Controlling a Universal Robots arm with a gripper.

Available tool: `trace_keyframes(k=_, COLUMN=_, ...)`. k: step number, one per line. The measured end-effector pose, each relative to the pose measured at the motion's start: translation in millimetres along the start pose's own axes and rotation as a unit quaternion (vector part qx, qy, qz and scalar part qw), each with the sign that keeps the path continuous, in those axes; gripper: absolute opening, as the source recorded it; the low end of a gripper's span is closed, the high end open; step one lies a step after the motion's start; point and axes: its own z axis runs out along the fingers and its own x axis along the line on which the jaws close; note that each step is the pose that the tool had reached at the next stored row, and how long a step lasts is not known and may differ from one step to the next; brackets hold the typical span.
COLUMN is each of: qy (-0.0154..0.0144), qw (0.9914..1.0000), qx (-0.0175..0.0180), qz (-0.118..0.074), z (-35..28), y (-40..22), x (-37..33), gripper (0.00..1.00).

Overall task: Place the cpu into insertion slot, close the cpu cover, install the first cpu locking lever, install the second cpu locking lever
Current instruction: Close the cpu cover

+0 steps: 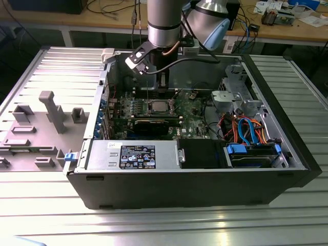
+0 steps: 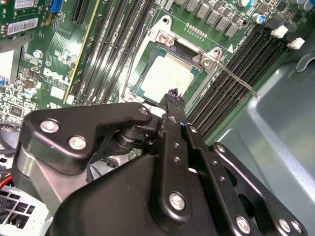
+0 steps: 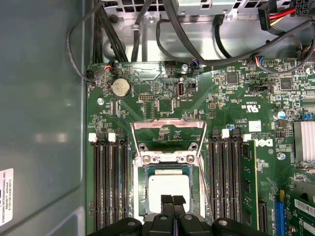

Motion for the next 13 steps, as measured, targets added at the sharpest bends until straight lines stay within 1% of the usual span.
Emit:
trace_keyframes(k=2, qy=-0.0001, qw=0.99998, qx=0.0060, qz=0.000, z=0.1, y=2.5, x=0.0, gripper=0.11)
trace_keyframes(k=3, qy=-0.0002, qw=0.99998, qx=0.0067, qz=0.000, z=0.0, y=2.8, x=0.0, gripper=0.11)
trace_keyframes(k=5, qy=-0.0001, qw=0.99998, qx=0.0068, qz=0.000, z=0.1, y=2.8, x=0.1, gripper=0.11)
trace_keyframes(k=7, qy=-0.0001, qw=0.99998, qx=0.0068, qz=0.000, z=-1.8, y=2.9, x=0.1, gripper=0.11)
trace_keyframes(k=11, qy=-0.0006, qw=0.99998, qx=0.0068, qz=0.000, z=-8.2, y=3.2, x=0.3, gripper=0.11)
trace_keyframes(k=12, qy=-0.0006, qw=0.99998, qx=0.0068, qz=0.000, z=-12.4, y=3.3, x=0.4, gripper=0.11)
trace_keyframes(k=13, qy=-0.0006, qw=0.99998, qx=0.0068, qz=0.000, z=-15.1, y=3.4, x=0.4, gripper=0.11)
